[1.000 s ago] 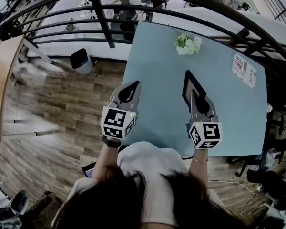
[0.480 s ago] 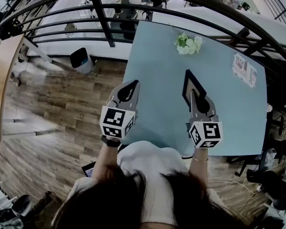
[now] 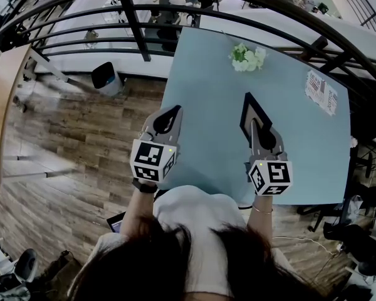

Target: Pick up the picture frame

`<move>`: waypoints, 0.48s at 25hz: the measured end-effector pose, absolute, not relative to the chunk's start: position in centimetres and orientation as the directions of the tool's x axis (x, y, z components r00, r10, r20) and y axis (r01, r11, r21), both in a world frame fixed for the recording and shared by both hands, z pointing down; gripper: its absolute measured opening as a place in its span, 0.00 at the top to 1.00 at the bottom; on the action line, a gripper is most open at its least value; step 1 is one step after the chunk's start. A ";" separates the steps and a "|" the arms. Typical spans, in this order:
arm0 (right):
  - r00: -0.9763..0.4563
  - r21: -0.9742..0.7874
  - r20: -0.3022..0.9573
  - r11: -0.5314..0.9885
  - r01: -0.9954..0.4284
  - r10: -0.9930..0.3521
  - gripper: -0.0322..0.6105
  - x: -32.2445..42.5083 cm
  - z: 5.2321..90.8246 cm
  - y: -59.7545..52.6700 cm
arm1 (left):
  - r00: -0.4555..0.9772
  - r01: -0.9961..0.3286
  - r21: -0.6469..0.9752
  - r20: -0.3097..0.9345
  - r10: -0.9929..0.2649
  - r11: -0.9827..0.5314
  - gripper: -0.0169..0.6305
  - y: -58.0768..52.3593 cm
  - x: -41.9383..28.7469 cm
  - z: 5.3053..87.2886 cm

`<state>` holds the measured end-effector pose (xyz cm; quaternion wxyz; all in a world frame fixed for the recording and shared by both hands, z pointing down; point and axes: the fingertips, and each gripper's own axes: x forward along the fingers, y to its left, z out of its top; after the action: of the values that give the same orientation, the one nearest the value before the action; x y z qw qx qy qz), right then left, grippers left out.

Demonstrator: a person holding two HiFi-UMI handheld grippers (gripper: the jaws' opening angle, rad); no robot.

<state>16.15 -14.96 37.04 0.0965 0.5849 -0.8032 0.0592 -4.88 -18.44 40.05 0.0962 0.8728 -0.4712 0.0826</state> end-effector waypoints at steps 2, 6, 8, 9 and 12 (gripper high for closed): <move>-0.298 0.017 0.226 0.309 -0.951 -0.928 0.93 16.2 37.2 -15.0 | 0.540 -0.840 0.090 0.234 -0.809 -0.535 0.89 -18.5 -5.0 40.1; -0.301 0.015 0.225 0.313 -0.950 -0.927 0.93 16.1 37.2 -14.9 | 0.535 -0.843 0.089 0.234 -0.811 -0.530 0.89 -18.4 -5.1 40.1; -0.304 0.014 0.227 0.315 -0.949 -0.925 0.93 16.0 37.2 -15.1 | 0.535 -0.844 0.089 0.235 -0.812 -0.530 0.89 -18.5 -5.1 40.0; -0.305 0.014 0.228 0.316 -0.949 -0.925 0.93 16.0 37.2 -15.1 | 0.534 -0.844 0.088 0.236 -0.812 -0.530 0.89 -18.6 -5.1 40.0; -0.305 0.015 0.229 0.317 -0.948 -0.924 0.93 16.1 37.2 -15.2 | 0.533 -0.844 0.088 0.240 -0.811 -0.529 0.89 -18.6 -5.2 40.2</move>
<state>16.10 -15.17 37.22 0.0979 0.5813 -0.8055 0.0613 -5.17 -18.59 40.18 0.0967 0.8703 -0.4754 0.0849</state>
